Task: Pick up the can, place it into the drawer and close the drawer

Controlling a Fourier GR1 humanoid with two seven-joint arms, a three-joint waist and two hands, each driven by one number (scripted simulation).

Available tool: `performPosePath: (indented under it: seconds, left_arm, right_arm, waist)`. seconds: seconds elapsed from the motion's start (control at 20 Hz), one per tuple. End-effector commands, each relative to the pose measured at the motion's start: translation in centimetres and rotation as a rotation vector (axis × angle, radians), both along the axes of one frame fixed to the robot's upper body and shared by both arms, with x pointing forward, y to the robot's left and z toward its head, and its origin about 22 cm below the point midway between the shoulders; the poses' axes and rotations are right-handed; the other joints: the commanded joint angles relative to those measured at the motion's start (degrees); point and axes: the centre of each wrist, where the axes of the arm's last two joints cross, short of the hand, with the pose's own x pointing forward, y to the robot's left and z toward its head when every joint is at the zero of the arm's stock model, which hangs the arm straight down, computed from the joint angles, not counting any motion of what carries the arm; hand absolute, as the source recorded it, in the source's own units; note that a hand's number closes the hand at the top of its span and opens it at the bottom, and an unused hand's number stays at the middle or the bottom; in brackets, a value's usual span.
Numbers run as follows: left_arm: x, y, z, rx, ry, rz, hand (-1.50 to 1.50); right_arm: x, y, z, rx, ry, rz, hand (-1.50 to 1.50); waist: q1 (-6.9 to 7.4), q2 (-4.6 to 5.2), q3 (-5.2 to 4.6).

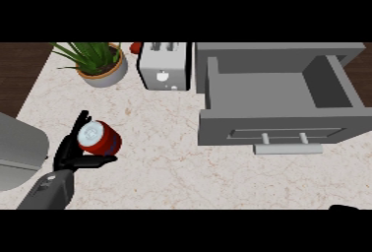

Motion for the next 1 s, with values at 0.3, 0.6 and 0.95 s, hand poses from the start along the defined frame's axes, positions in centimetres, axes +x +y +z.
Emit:
performPosePath:
  seconds: [0.3,0.6,0.95]
  left_arm:
    - [1.3,-2.7,-0.4,-0.046,-0.005,-0.152,-1.5]
    - [2.9,-3.5,0.8,-0.109,-0.037,-0.208,1.5]
    - [3.7,-4.0,1.3,-0.128,-0.087,-0.25,1.5]
  right_arm:
    - [0.9,-0.4,1.5,0.002,-0.022,-0.003,-1.5]
    - [-1.0,0.3,1.0,-0.003,-0.009,-0.016,-1.5]
    - [1.4,-0.3,0.8,-0.01,-0.015,-0.028,-1.5]
  waist:
    - [-0.2,0.15,-0.04]
    - [0.12,-0.11,0.03]
    - [0.29,-0.06,0.04]
